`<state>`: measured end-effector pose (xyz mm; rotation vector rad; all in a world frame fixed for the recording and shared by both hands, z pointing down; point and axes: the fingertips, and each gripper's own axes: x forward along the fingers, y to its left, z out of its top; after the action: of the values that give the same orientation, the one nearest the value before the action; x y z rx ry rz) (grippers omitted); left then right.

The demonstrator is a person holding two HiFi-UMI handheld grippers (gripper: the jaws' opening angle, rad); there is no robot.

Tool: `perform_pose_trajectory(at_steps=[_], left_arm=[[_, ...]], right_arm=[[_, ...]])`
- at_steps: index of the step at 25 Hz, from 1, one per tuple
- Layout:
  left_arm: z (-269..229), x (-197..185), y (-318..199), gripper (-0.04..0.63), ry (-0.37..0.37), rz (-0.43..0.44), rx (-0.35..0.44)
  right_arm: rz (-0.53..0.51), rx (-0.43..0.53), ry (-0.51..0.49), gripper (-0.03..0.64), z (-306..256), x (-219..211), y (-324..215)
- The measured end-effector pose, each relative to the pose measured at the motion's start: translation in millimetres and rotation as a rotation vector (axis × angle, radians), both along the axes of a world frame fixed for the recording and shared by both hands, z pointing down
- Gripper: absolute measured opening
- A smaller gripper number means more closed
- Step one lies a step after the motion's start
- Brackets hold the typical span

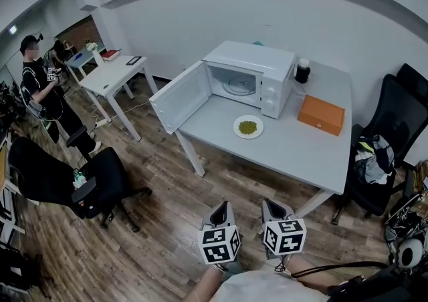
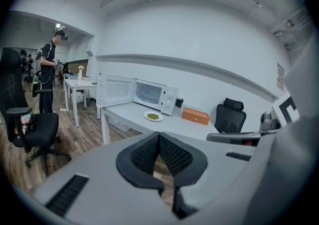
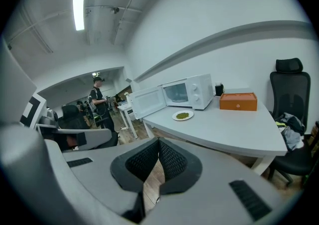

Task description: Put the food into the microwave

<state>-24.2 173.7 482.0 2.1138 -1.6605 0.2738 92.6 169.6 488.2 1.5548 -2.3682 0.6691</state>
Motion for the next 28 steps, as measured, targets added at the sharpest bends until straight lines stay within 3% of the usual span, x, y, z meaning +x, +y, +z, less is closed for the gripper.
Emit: perform_pose_trajectory(at_steps=[4,12,28], left_arm=[[4,-9,-36,0.002,-0.035,0.025,0.023],[-9,-40,-124,0.002,-0.025,0.052,0.046],[-5,-76,-240,0.002,-0.019,0.113,0.009]], right_arm=[[0.01,0.003,0.016,0.017,7,-10,-31],[0.038,0.039,0.025,0.017,-9,-39,-118],[0.073,0.0,0.031,0.017,-5,-87,-233]])
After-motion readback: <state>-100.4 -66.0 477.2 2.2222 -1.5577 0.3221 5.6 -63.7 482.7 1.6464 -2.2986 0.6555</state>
